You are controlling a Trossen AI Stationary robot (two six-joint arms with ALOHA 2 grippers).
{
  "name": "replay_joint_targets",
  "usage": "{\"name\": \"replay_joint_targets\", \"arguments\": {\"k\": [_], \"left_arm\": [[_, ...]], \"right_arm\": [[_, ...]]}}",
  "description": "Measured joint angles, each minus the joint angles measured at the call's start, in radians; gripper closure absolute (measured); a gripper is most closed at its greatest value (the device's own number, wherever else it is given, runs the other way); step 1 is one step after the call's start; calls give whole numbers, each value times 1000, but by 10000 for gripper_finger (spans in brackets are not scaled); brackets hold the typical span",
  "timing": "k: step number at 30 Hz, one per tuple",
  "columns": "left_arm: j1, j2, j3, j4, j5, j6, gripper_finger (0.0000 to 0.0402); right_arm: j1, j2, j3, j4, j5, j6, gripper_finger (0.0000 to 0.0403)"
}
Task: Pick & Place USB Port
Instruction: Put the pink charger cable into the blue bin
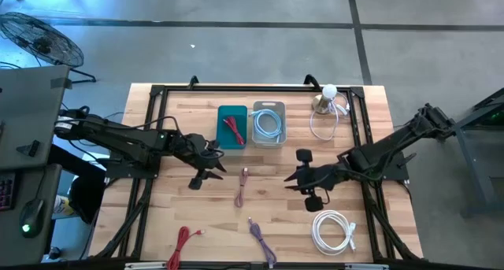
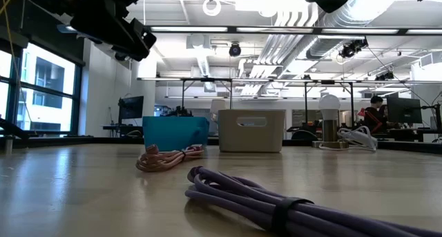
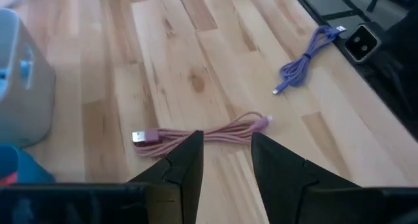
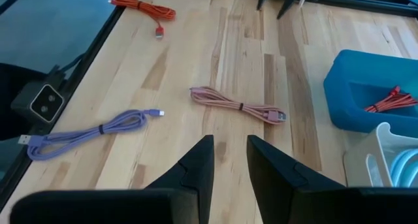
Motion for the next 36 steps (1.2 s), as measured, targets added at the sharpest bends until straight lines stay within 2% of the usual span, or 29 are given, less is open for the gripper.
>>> {"name": "replay_joint_targets", "arguments": {"k": [10, 17, 23, 28, 30, 36], "left_arm": [[1, -3, 0, 28, -194, 126, 210], [0, -69, 0, -17, -196, 182, 178], [-1, -215, 0, -72, -198, 192, 177], [-1, -320, 0, -84, -230, 222, 177], [-1, -357, 0, -105, -246, 230, 176], [0, -435, 0, -205, -286, 236, 176]], "right_arm": [[10, 36, 0, 25, 8, 24, 318], [-28, 151, 0, 84, -7, -17, 318], [-99, 225, 18, 103, -113, -58, 318], [-137, 307, 108, 91, -196, -128, 318], [-149, 355, 168, 41, -228, -151, 318], [-167, 508, 359, -138, -237, -215, 318]]}}
